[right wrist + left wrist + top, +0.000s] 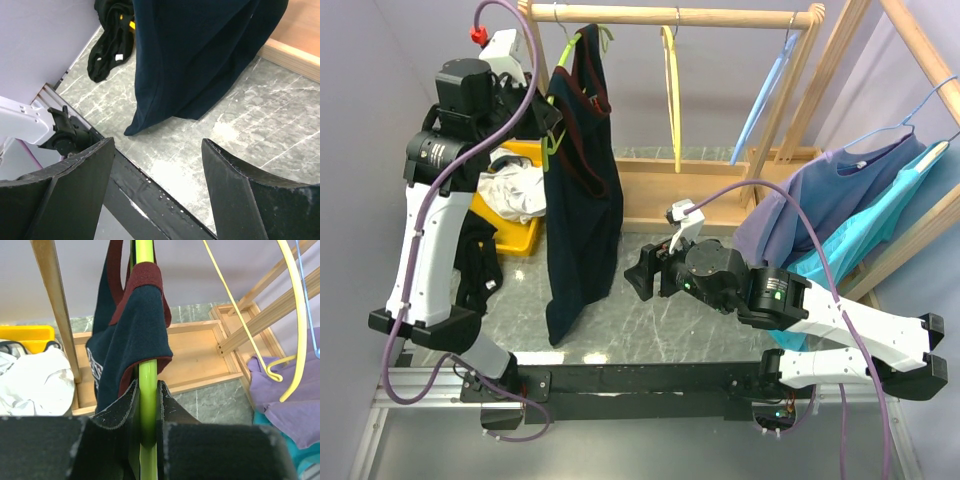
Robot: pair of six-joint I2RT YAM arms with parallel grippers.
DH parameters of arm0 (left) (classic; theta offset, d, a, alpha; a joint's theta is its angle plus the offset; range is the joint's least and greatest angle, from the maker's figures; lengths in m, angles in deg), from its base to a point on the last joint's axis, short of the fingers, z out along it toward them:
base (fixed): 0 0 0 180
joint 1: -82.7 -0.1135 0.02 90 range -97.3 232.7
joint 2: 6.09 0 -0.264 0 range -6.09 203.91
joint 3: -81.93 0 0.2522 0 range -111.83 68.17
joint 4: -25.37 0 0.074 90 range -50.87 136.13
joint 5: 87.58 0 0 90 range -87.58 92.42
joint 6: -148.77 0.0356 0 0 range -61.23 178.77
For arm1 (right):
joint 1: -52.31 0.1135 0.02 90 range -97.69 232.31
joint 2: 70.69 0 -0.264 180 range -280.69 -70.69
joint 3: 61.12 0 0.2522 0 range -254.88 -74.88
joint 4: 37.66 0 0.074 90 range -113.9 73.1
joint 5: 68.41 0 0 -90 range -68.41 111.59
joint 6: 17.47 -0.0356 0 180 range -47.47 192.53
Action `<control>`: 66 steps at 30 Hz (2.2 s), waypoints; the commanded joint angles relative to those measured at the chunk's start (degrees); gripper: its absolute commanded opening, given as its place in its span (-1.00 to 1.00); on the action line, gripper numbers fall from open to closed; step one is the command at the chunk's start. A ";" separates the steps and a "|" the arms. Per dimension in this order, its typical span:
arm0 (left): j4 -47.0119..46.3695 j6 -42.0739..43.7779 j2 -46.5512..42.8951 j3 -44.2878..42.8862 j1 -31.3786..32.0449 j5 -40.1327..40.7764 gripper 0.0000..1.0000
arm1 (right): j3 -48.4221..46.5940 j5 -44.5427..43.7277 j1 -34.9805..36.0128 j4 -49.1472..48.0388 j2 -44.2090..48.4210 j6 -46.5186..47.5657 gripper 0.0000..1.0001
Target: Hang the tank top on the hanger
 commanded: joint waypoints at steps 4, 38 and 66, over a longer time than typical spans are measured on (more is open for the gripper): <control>-9.20 -2.15 0.20 -2.91 -3.01 -8.40 -0.98 | -2.08 0.31 -0.12 -1.88 -0.57 -1.00 0.54; -28.80 -21.65 -52.00 70.36 -3.18 8.91 0.99 | 8.02 -1.27 0.14 -6.53 2.07 -2.85 0.73; -45.58 -36.70 -23.47 94.67 16.77 32.10 0.99 | 13.12 -1.18 0.14 -8.65 4.17 -3.90 0.76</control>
